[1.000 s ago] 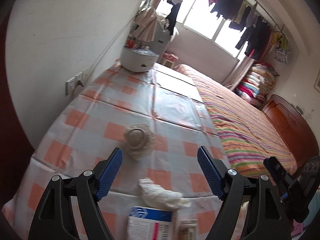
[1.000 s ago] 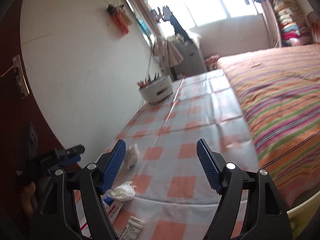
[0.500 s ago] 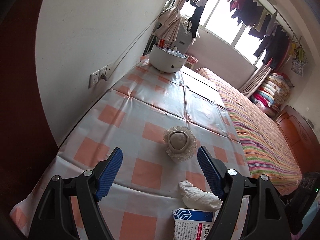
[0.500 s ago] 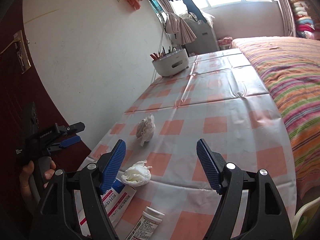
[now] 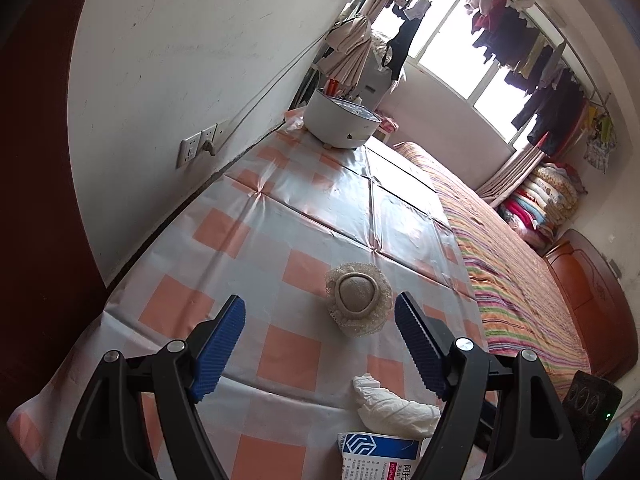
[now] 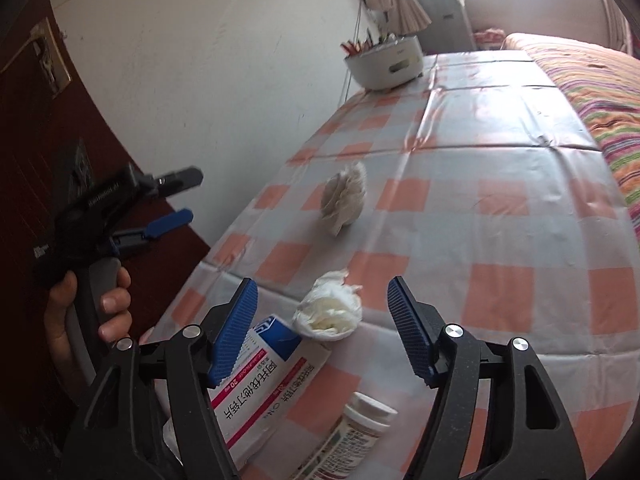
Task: Collect trash
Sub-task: 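Reach the right tool to the white tissue and close on it, then grasp the lace-trimmed beige pad with the left tool while the right tool holds the tissue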
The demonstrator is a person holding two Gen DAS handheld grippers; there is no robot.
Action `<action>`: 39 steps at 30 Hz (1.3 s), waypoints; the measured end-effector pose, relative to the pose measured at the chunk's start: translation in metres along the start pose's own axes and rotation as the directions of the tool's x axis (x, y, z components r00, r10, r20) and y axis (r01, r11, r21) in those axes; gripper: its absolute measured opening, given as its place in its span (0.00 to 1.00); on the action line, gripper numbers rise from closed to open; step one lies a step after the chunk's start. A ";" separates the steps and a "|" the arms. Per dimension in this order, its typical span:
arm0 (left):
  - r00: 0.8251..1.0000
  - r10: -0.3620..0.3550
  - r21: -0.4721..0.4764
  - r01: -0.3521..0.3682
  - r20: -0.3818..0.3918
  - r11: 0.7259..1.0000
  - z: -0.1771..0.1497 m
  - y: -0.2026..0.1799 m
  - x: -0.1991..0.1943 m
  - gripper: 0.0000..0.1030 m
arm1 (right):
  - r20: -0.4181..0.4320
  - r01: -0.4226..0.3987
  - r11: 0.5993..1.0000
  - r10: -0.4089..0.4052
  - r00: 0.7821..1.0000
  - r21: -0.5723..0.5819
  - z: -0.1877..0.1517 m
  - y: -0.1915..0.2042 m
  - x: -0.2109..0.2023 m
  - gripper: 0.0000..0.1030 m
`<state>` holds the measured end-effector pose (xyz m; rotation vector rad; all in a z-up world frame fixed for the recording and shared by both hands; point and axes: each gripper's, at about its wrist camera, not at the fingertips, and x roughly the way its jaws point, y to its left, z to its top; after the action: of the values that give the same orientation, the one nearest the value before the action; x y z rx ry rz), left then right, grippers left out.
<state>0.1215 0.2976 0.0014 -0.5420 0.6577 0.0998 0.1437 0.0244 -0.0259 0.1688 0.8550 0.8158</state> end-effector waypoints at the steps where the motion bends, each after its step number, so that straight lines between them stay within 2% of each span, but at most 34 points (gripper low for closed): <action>1: 1.000 0.001 0.003 -0.001 -0.002 1.000 0.000 0.000 0.000 0.73 | -0.024 0.004 1.000 -0.004 1.000 -0.006 0.000 0.002 0.007 0.61; 6: 1.000 0.000 0.002 0.000 -0.016 1.000 -0.002 0.001 0.003 0.73 | -0.108 0.013 1.000 -0.011 0.994 0.015 0.001 -0.004 0.032 0.59; 10: 1.000 -0.005 0.010 0.005 -0.027 1.000 -0.004 0.000 0.005 0.73 | -0.150 0.013 0.999 -0.008 0.989 0.031 0.002 -0.006 0.047 0.52; 13: 0.999 -0.006 0.019 0.007 -0.041 1.000 -0.006 -0.001 0.007 0.73 | -0.187 -0.009 0.998 0.020 0.982 0.061 0.001 -0.011 0.059 0.32; 14: 0.999 -0.005 0.021 0.006 -0.046 1.000 -0.006 -0.002 0.009 0.73 | -0.195 -0.008 0.998 0.020 0.981 0.066 0.001 -0.012 0.061 0.29; 16: 0.998 -0.003 0.029 0.005 -0.055 1.000 -0.007 -0.004 0.012 0.73 | -0.185 -0.015 0.997 0.029 0.982 0.077 0.002 -0.014 0.060 0.24; 19: 0.998 0.006 0.052 -0.003 -0.058 0.999 -0.007 -0.010 0.016 0.73 | -0.151 -0.022 0.996 0.036 0.988 0.089 0.008 -0.016 0.049 0.23; 23: 0.998 0.022 0.086 -0.017 -0.062 0.996 -0.002 -0.023 0.030 0.73 | -0.041 -0.029 0.991 0.035 0.999 0.132 0.020 -0.031 0.016 0.23; 26: 0.996 0.042 0.131 -0.032 -0.076 0.991 0.000 -0.039 0.049 0.73 | 0.006 -0.022 0.988 0.021 1.000 0.153 0.024 -0.042 -0.003 0.23; 28: 0.994 0.074 0.188 -0.057 -0.084 0.980 -0.002 -0.051 0.063 0.73 | 0.040 -0.026 0.985 0.019 0.999 0.173 0.025 -0.050 -0.018 0.23; 32: 0.983 0.164 0.308 -0.131 -0.082 0.942 -0.013 -0.075 0.092 0.73 | 0.078 -0.020 0.983 0.006 0.997 0.185 0.021 -0.060 -0.033 0.23; 39: 0.968 0.228 0.386 -0.172 -0.103 0.906 -0.014 -0.094 0.121 0.73 | 0.104 -0.008 0.983 -0.011 0.994 0.182 0.010 -0.061 -0.040 0.23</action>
<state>0.2331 0.1998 -0.0390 -0.1102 0.8528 0.1253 0.1707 -0.0446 -0.0218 0.3695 0.8299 0.7208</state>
